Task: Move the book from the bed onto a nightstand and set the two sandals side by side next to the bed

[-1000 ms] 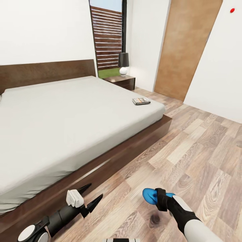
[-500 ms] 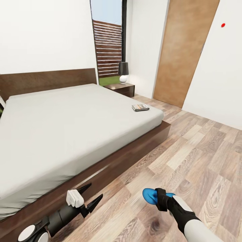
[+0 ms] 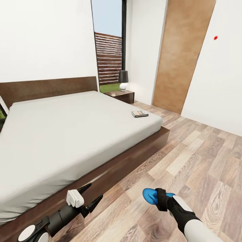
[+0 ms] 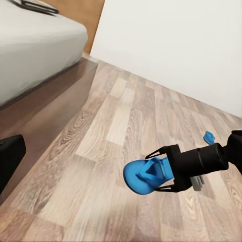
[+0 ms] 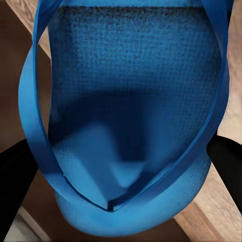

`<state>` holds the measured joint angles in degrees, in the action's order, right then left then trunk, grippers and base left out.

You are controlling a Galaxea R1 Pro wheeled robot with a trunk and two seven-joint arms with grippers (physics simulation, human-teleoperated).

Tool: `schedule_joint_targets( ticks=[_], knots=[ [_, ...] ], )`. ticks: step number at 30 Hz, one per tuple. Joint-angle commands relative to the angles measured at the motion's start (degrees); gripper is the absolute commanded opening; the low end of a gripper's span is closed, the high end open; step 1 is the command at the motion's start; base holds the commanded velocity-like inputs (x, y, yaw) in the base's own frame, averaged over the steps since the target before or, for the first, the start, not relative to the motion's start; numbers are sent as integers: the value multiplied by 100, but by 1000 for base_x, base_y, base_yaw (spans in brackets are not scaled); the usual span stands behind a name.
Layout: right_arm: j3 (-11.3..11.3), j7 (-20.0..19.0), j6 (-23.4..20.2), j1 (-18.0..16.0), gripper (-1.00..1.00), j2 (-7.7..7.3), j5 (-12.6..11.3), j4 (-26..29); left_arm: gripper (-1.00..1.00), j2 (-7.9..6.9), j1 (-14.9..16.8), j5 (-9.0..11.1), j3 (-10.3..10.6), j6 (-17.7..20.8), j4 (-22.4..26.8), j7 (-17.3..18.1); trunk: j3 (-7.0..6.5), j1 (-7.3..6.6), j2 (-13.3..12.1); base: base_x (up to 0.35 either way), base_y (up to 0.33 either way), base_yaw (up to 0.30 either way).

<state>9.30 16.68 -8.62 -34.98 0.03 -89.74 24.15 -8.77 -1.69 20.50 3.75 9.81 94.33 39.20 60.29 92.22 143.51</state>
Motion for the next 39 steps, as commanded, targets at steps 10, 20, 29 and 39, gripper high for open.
schedule_joint_targets(
  ticks=[10, 20, 29, 39],
  knots=[
    [27, 38, -17, 0, -100, 5, -21, 11, 100, -2, 0, 59, 3, 56, 0, 0, -218, -26, -12, 0, 0, 0],
    [24, 38, -17, 0, -100, 4, -19, 11, 100, -2, 0, 53, 8, 56, -64, -6, -440, -52, -25, 0, 0, 0],
    [21, 37, -17, 0, -100, 5, -17, 11, 100, 26, -1, 51, 7, 48, -95, -3, -605, -230, -348, 0, 0, 0],
    [24, 37, -17, 0, -100, 5, -17, 11, 100, 52, 0, 51, 9, 47, -99, -8, -785, -450, -749, 0, 0, 0]
  ],
)
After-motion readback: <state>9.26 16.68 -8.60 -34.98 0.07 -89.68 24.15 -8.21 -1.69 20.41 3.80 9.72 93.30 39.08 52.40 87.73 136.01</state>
